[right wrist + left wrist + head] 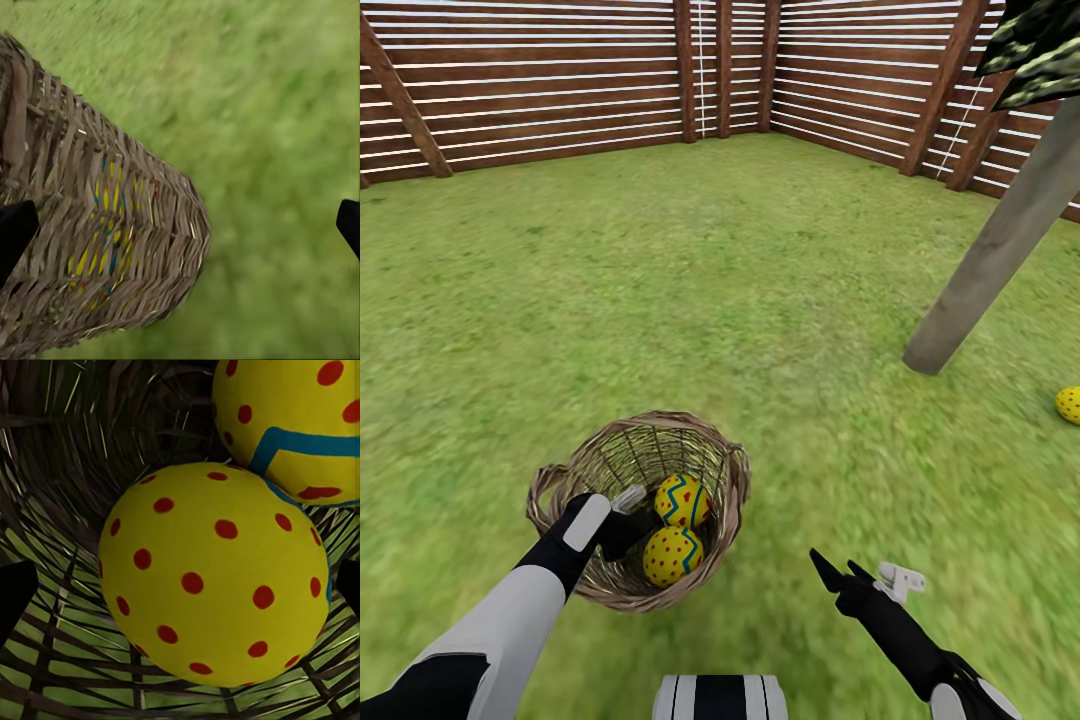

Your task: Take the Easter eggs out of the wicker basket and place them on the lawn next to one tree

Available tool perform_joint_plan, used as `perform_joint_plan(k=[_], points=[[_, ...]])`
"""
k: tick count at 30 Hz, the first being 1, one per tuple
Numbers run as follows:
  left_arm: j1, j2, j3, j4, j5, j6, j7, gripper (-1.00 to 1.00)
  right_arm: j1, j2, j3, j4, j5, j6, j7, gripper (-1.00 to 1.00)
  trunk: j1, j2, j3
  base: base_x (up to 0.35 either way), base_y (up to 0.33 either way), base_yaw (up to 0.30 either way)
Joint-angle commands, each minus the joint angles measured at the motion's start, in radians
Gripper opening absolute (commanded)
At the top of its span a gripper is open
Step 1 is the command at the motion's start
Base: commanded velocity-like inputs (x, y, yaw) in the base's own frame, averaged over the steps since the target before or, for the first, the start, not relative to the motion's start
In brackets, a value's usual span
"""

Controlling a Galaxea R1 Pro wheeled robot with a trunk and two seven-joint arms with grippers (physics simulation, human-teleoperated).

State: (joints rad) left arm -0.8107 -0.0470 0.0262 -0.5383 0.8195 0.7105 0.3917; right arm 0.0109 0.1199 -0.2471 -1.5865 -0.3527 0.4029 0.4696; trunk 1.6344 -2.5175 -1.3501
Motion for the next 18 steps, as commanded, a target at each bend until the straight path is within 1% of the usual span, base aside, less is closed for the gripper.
perform_joint_plan(k=[1, 3, 4, 5, 6, 7, 8, 10, 13, 18], points=[[0.000, -0.001, 0.003, -0.002, 0.010, 0.003, 0.009, 1.00, 0.000, 0.001, -0.006, -0.001, -0.009, 0.009, 0.015, 1.00, 0.000, 0.000, -0.001, 0.000, 0.000, 0.000], [0.000, -0.001, 0.003, -0.002, 0.010, 0.003, 0.009, 1.00, 0.000, 0.000, -0.028, -0.001, -0.011, 0.010, 0.055, 1.00, 0.000, 0.000, -0.001, 0.000, 0.000, 0.000], [0.000, -0.001, 0.003, -0.002, 0.010, 0.003, 0.009, 1.00, 0.000, -0.001, -0.048, -0.001, -0.017, 0.015, 0.086, 1.00, 0.000, 0.000, -0.001, 0.000, 0.000, 0.000], [0.000, -0.001, 0.003, -0.002, 0.010, 0.003, 0.009, 1.00, 0.000, -0.001, -0.059, -0.001, -0.022, 0.022, 0.105, 1.00, 0.000, 0.000, -0.001, 0.000, 0.000, 0.000], [0.000, -0.001, 0.003, -0.002, 0.010, 0.003, 0.009, 1.00, 0.000, -0.002, -0.084, -0.001, -0.035, 0.046, 0.144, 1.00, 0.000, 0.000, -0.001, 0.000, 0.000, 0.000], [0.000, -0.001, 0.003, -0.002, 0.010, 0.003, 0.009, 1.00, 0.000, -0.002, -0.098, -0.001, -0.040, 0.060, 0.164, 1.00, 0.000, 0.000, -0.001, 0.000, 0.000, 0.000], [0.000, -0.001, 0.003, -0.002, 0.010, 0.003, 0.009, 1.00, 0.000, -0.003, -0.121, -0.001, -0.048, 0.084, 0.198, 1.00, 0.000, 0.000, -0.001, 0.000, 0.000, 0.000], [0.000, -0.001, 0.003, -0.002, 0.011, 0.006, 0.009, 1.00, 0.000, -0.003, -0.142, -0.001, -0.054, 0.107, 0.230, 1.00, 0.000, 0.000, -0.004, 0.000, 0.000, 0.000], [0.000, -0.001, 0.003, -0.002, 0.011, 0.012, 0.009, 1.00, 0.000, -0.003, -0.156, -0.001, -0.059, 0.123, 0.250, 1.00, 0.002, -0.001, -0.016, 0.000, 0.000, 0.000], [0.000, -0.001, 0.004, -0.002, 0.012, 0.016, 0.003, 1.00, 0.000, -0.003, -0.163, -0.001, -0.061, 0.133, 0.261, 1.00, 0.002, -0.001, -0.016, 0.000, 0.000, 0.000]])
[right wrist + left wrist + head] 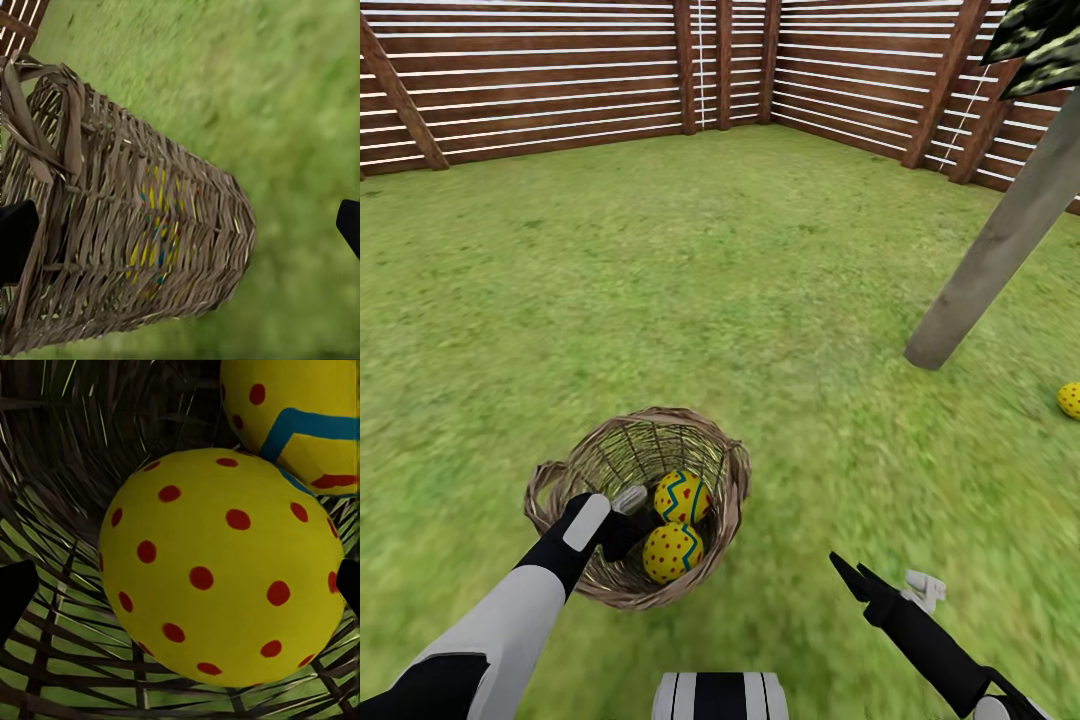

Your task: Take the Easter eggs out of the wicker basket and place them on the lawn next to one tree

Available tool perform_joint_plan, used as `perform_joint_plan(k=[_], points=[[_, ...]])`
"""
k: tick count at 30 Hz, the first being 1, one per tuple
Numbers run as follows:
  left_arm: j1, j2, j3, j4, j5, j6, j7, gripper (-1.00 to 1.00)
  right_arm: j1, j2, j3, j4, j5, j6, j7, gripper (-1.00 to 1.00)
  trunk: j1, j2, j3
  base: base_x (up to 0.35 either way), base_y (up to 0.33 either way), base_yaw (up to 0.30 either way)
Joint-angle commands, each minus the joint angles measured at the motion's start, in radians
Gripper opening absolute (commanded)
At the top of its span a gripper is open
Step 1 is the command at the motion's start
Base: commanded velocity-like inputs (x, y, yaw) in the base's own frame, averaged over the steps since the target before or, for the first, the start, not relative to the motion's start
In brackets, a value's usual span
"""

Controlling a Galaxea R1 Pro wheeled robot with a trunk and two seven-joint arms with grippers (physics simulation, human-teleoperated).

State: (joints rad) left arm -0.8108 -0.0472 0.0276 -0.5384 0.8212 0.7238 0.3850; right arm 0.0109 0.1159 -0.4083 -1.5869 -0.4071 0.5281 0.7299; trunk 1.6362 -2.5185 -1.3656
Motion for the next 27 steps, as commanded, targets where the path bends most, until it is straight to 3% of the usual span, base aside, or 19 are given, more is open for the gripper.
perform_joint_plan(k=[1, 12, 18, 27], points=[[0.000, -0.001, 0.003, -0.002, 0.010, 0.003, 0.008, 1.00, 0.000, 0.001, -0.002, -0.001, -0.007, 0.008, 0.002, 1.00, 0.000, 0.000, -0.001, 0.000, 0.000, 0.000], [0.001, -0.002, 0.002, -0.003, 0.010, 0.024, -0.014, 1.00, 0.000, 0.001, -0.003, -0.001, -0.007, 0.012, 0.003, 1.00, 0.001, -0.001, -0.012, 0.000, 0.000, 0.000], [0.001, -0.001, 0.000, -0.003, 0.009, 0.029, -0.074, 1.00, 0.000, 0.001, -0.003, -0.001, -0.007, 0.012, 0.002, 1.00, 0.002, -0.001, -0.020, 0.000, 0.000, 0.000], [0.001, 0.000, 0.000, -0.010, 0.011, 0.029, -0.088, 1.00, 0.000, 0.001, 0.000, -0.001, -0.006, 0.013, 0.002, 1.00, 0.003, -0.002, -0.028, 0.000, 0.000, 0.000]])
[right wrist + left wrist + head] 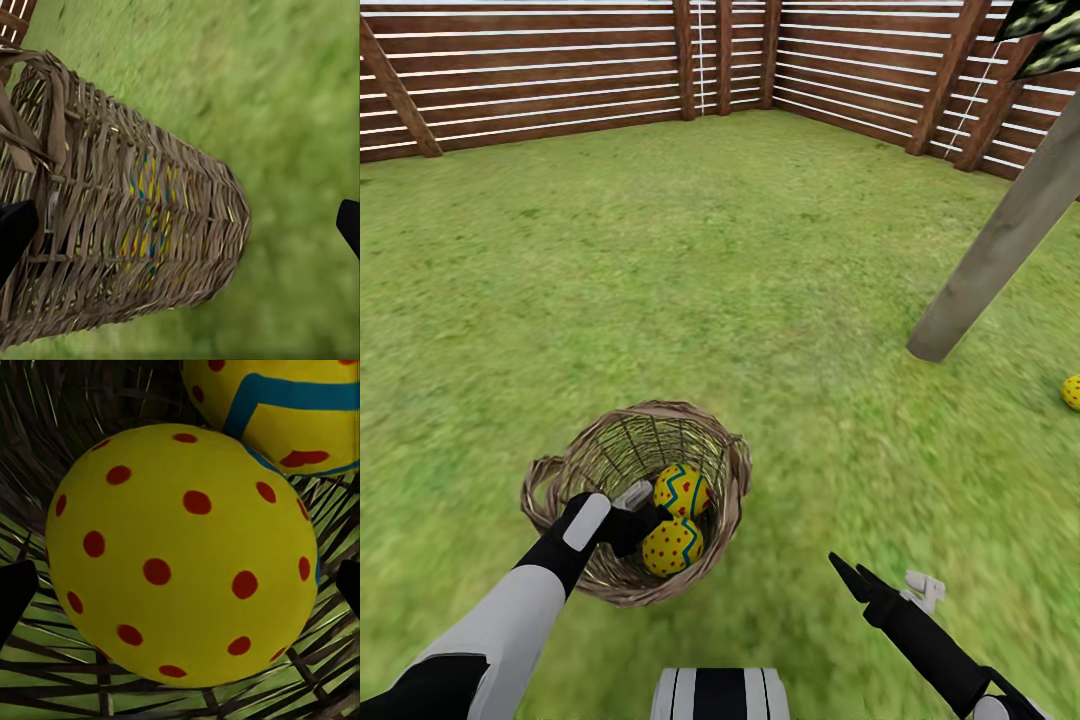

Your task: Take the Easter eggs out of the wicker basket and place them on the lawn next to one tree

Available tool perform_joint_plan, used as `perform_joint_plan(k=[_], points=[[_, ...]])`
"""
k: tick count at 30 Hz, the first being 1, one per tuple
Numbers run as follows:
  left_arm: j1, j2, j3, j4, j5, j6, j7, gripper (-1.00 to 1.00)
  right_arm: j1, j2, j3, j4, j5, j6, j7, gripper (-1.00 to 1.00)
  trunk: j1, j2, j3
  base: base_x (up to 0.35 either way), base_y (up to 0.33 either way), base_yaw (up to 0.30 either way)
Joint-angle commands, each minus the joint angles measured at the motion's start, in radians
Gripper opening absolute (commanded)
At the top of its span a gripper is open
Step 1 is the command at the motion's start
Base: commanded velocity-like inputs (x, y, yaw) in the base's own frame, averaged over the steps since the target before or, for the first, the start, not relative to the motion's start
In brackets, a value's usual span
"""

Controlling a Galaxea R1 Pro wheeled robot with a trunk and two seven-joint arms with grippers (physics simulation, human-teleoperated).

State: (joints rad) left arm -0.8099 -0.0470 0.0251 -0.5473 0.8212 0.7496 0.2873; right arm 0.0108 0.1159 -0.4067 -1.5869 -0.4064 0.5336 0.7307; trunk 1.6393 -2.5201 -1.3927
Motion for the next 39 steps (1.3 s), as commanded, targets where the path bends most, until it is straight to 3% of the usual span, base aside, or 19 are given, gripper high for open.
perform_joint_plan(k=[1, 9, 25, 31, 39], points=[[0.000, -0.001, 0.003, -0.002, 0.012, 0.003, 0.009, 1.00, 0.000, 0.001, -0.001, -0.001, -0.006, 0.008, 0.001, 1.00, 0.000, 0.000, -0.001, 0.000, 0.000, 0.000], [0.000, 0.000, 0.003, -0.003, 0.015, 0.002, -0.029, 1.00, 0.000, 0.001, 0.003, -0.001, -0.006, 0.009, -0.003, 1.00, 0.003, -0.002, -0.024, 0.000, 0.000, 0.000], [0.000, 0.000, 0.038, 0.000, 0.016, 0.000, -0.030, 1.00, -0.001, 0.001, 0.005, -0.001, -0.006, 0.009, -0.005, 1.00, 0.003, -0.002, -0.024, 0.000, 0.000, 0.000], [0.000, 0.000, 0.078, 0.003, 0.016, -0.001, -0.025, 1.00, -0.001, 0.001, 0.005, -0.001, -0.006, 0.009, -0.005, 1.00, 0.004, -0.002, -0.035, 0.000, 0.000, 0.000], [0.000, -0.001, 0.088, 0.005, 0.016, -0.002, -0.022, 1.00, -0.001, 0.001, 0.005, -0.001, -0.006, 0.009, -0.005, 1.00, 0.004, -0.002, -0.035, 0.000, 0.000, 0.000]])
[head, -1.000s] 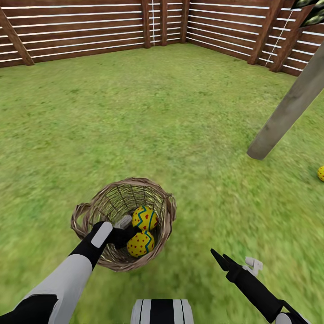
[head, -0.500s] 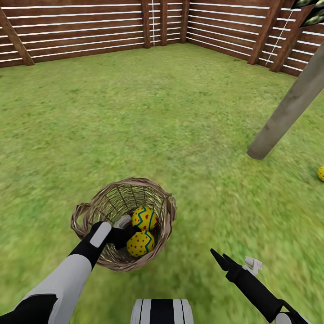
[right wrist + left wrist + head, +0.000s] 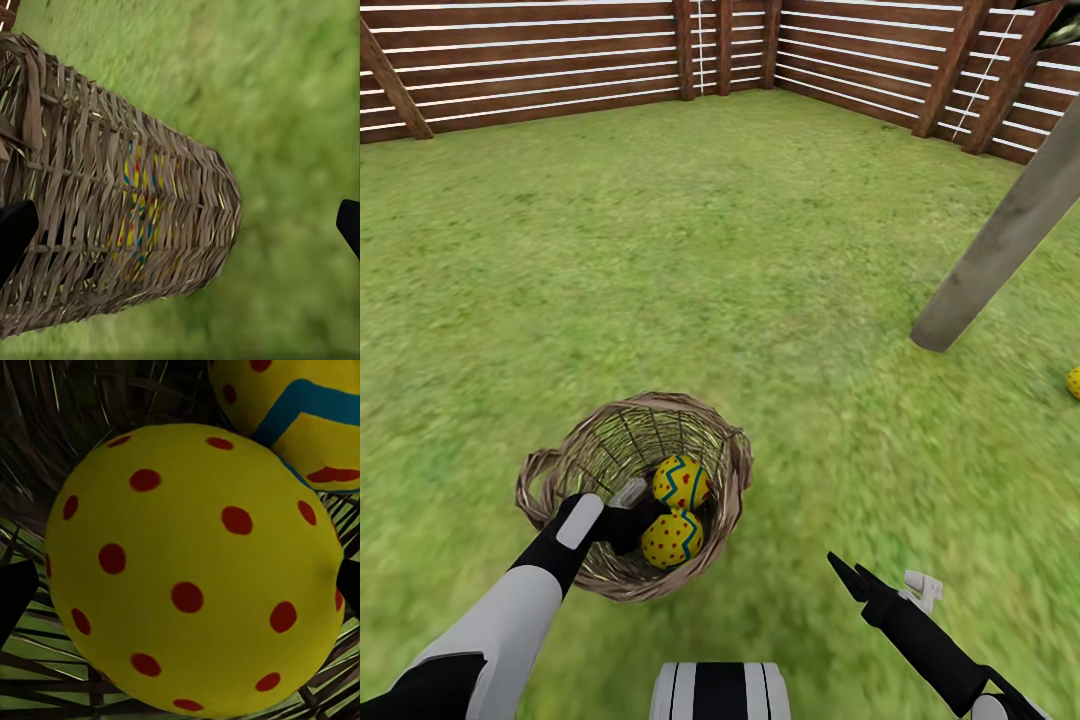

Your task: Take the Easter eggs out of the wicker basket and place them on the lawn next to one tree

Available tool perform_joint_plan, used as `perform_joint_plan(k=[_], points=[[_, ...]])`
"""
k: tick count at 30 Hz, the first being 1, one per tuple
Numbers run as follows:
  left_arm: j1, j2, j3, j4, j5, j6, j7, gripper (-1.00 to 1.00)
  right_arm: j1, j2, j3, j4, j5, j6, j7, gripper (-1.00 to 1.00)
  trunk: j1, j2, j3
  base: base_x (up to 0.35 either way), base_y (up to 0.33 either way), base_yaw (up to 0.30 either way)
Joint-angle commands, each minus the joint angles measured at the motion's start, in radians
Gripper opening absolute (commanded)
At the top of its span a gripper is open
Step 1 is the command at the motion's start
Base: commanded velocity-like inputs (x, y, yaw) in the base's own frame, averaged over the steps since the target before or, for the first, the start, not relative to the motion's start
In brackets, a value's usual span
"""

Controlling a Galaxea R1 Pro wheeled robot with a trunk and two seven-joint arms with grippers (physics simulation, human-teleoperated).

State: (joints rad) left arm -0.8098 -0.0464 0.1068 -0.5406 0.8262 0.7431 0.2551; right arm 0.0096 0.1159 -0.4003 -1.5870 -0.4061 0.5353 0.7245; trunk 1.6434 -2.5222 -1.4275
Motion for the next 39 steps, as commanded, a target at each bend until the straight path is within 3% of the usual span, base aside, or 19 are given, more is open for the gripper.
perform_joint_plan(k=[1, 26, 29, 38, 39], points=[[0.000, -0.001, 0.006, -0.001, 0.010, 0.004, 0.010, 1.00, 0.000, 0.001, -0.002, -0.001, -0.007, 0.008, 0.001, 1.00, 0.000, 0.000, -0.001, 0.000, 0.000, 0.000], [0.000, -0.001, 0.007, -0.001, 0.011, 0.007, -0.003, 1.00, 0.000, 0.001, -0.002, -0.001, -0.007, 0.008, 0.001, 1.00, 0.003, -0.002, -0.024, 0.000, 0.000, 0.000], [0.000, 0.000, 0.007, -0.001, 0.011, 0.008, -0.003, 1.00, 0.000, 0.001, -0.002, -0.001, -0.007, 0.008, 0.001, 1.00, 0.004, -0.002, -0.035, 0.000, 0.000, 0.000], [0.000, 0.000, 0.007, 0.001, 0.024, 0.009, -0.003, 1.00, 0.000, 0.001, -0.002, -0.001, -0.007, 0.008, 0.001, 1.00, 0.004, -0.002, -0.035, 0.000, 0.000, 0.000], [0.000, 0.000, 0.007, 0.001, 0.033, 0.008, -0.003, -1.00, 0.000, 0.001, -0.002, -0.001, -0.007, 0.008, 0.001, 1.00, 0.004, -0.002, -0.035, 0.000, 0.000, 0.000]])
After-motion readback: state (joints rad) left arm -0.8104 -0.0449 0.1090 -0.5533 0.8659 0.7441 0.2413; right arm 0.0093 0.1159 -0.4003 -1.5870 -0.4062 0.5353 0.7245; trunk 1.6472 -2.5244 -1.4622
